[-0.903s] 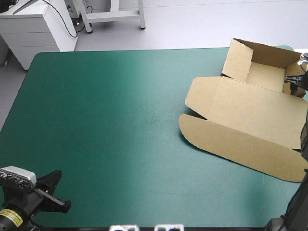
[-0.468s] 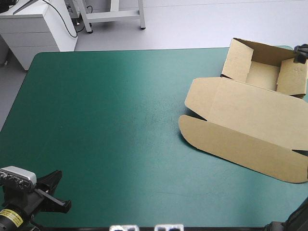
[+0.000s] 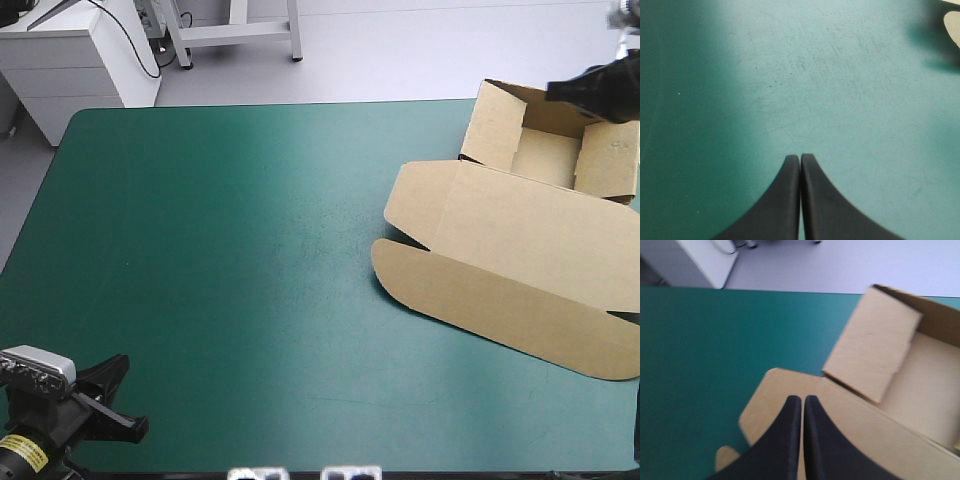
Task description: Fold the box
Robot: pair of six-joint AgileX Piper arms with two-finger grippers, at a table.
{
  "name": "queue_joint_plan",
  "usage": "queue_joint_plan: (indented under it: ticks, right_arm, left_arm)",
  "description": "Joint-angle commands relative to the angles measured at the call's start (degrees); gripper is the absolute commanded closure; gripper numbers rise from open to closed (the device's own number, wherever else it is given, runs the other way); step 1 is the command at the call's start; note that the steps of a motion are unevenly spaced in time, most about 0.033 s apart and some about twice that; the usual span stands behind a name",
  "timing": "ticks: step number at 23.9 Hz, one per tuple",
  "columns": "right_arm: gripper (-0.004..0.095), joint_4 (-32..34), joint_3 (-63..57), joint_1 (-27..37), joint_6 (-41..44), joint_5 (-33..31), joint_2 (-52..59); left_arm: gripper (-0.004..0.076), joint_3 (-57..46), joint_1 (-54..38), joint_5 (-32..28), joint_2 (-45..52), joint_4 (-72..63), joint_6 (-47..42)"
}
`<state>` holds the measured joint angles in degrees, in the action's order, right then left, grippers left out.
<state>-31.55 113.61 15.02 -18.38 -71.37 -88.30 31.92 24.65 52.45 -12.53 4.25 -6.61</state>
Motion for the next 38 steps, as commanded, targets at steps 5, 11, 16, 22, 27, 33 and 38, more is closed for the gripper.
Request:
queue_joint_plan:
  ticks: [5, 11, 16, 22, 27, 33, 38]
  right_arm:
    - [0.0922, 3.7, -15.5, -13.3, -6.1, 6.6, 12.0]
    - [0.0922, 7.8, -41.5, -15.3, -7.0, 25.2, 32.2]
    - [0.0922, 7.2, -61.3, -15.3, -6.1, 33.2, 46.0]
    - [0.0922, 7.2, -79.1, -15.3, -5.7, 41.7, 60.4]
    - [0.0922, 7.2, -88.2, -15.3, -5.7, 43.1, 69.4]
    - [0.0922, 9.0, -91.3, -15.3, 0.0, 42.0, 77.4]
    - [0.0922, 11.5, -91.3, -15.3, 1.5, 34.8, 78.5]
  left_arm:
    - [0.0732, 1.4, 0.1, -4.0, -0.7, -0.3, -0.8]
    - [0.0732, 1.3, 0.1, -5.4, -0.7, 0.6, -0.5]
    - [0.0732, -1.7, 0.1, -7.1, -0.7, 0.3, -0.5]
    - [0.0732, -5.2, 0.1, -7.9, -0.7, 0.2, -0.5]
    - [0.0732, -5.2, 0.1, -8.0, -0.7, 0.2, -0.5]
    - [0.0732, -5.2, 0.1, -7.9, -0.7, 0.2, -0.5]
    - [0.0732, -5.3, 0.1, -7.9, -0.7, 0.3, 0.2]
